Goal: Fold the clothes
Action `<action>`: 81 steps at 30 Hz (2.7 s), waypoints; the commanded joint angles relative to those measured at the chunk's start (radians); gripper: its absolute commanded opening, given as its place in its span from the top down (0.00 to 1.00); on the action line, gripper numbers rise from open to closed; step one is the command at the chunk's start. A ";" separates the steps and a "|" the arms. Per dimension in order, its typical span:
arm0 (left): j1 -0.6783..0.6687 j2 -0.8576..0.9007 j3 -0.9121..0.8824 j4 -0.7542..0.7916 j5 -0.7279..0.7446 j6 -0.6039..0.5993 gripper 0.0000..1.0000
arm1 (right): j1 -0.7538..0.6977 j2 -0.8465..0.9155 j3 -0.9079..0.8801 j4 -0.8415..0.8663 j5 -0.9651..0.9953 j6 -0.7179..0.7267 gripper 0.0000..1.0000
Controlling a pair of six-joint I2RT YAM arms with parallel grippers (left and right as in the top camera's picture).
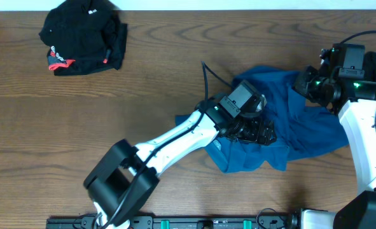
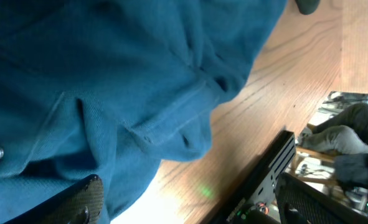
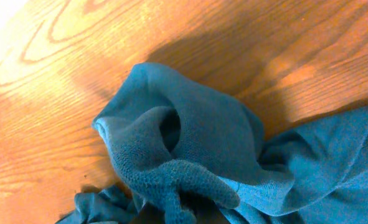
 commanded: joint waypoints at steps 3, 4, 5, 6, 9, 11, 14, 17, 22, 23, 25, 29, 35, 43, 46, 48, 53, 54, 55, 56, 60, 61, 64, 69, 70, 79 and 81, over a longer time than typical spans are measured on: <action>-0.006 0.092 -0.029 0.058 0.048 -0.063 0.12 | -0.019 -0.017 0.028 0.006 -0.008 -0.024 0.97; -0.008 0.102 -0.029 0.068 0.048 -0.071 0.12 | -0.019 -0.017 0.028 0.006 -0.008 -0.024 0.97; -0.012 0.116 -0.029 0.081 0.048 -0.077 0.12 | -0.019 -0.017 0.028 0.007 -0.008 -0.024 0.97; -0.015 0.125 -0.029 0.090 0.052 -0.080 0.12 | -0.019 -0.017 0.028 0.008 -0.008 -0.024 0.97; -0.027 0.152 -0.029 0.134 0.086 -0.086 0.12 | -0.019 -0.017 0.028 0.014 -0.008 -0.031 0.97; -0.033 0.160 -0.029 0.153 0.097 -0.093 0.12 | -0.019 -0.017 0.028 0.014 -0.008 -0.031 0.97; -0.040 0.162 -0.029 0.170 0.097 -0.095 0.12 | -0.019 -0.017 0.028 0.014 -0.008 -0.031 0.97; -0.042 0.162 -0.029 0.180 0.112 -0.095 0.12 | -0.019 -0.017 0.028 0.013 -0.008 -0.032 0.97; -0.038 0.156 -0.029 0.179 0.105 -0.086 0.12 | -0.019 -0.017 0.028 0.011 -0.007 -0.042 0.96; -0.035 0.154 -0.029 0.173 0.090 -0.086 0.12 | -0.019 -0.017 0.028 0.012 -0.007 -0.042 0.96; -0.026 0.144 -0.029 0.142 0.040 -0.086 0.13 | -0.019 -0.017 0.028 0.011 -0.008 -0.048 0.96; -0.002 0.099 -0.029 0.025 -0.107 -0.086 0.13 | -0.019 -0.017 0.028 0.002 -0.004 -0.068 0.96; -0.024 0.052 -0.029 0.002 -0.123 -0.088 0.13 | -0.019 -0.017 0.028 0.006 -0.004 -0.068 0.96; -0.095 0.050 -0.029 0.057 -0.110 -0.090 0.13 | -0.019 -0.017 0.028 0.002 -0.003 -0.068 0.96; -0.109 0.046 -0.029 0.068 -0.108 -0.071 0.12 | -0.019 -0.017 0.028 0.003 -0.003 -0.068 0.96; -0.116 0.046 -0.029 0.080 -0.108 -0.072 0.13 | -0.019 -0.017 0.028 0.006 -0.003 -0.068 0.96; -0.115 0.048 -0.029 0.094 -0.123 -0.072 0.12 | -0.019 -0.017 0.028 0.000 -0.004 -0.068 0.96; -0.115 0.048 -0.029 0.099 -0.124 -0.071 0.13 | -0.019 -0.017 0.028 -0.003 -0.004 -0.068 0.97; -0.115 0.049 -0.029 0.106 -0.126 -0.071 0.13 | -0.019 -0.017 0.028 -0.006 -0.004 -0.068 0.97; -0.115 0.049 -0.029 0.113 -0.130 -0.072 0.12 | -0.022 -0.017 0.028 -0.009 -0.004 -0.068 0.97; -0.115 0.051 -0.029 0.124 -0.166 -0.086 0.12 | -0.023 -0.017 0.028 -0.009 -0.004 -0.068 0.97; -0.114 0.055 -0.029 0.126 -0.169 -0.103 0.12 | -0.023 -0.017 0.028 -0.009 -0.004 -0.067 0.97; -0.111 0.077 -0.029 0.146 -0.167 -0.125 0.12 | -0.023 -0.017 0.028 -0.006 -0.005 -0.063 0.97; -0.111 0.103 -0.029 0.189 -0.164 -0.140 0.12 | -0.023 -0.017 0.028 -0.007 -0.005 -0.063 0.98; -0.110 0.107 -0.029 0.194 -0.164 -0.149 0.12 | -0.023 -0.017 0.028 -0.007 -0.005 -0.063 0.98; -0.094 0.142 -0.029 0.203 -0.164 -0.185 0.12 | -0.030 -0.017 0.028 -0.005 -0.005 -0.064 0.98; -0.092 0.142 -0.029 0.199 -0.164 -0.185 0.12 | -0.030 -0.017 0.028 -0.005 -0.005 -0.064 0.98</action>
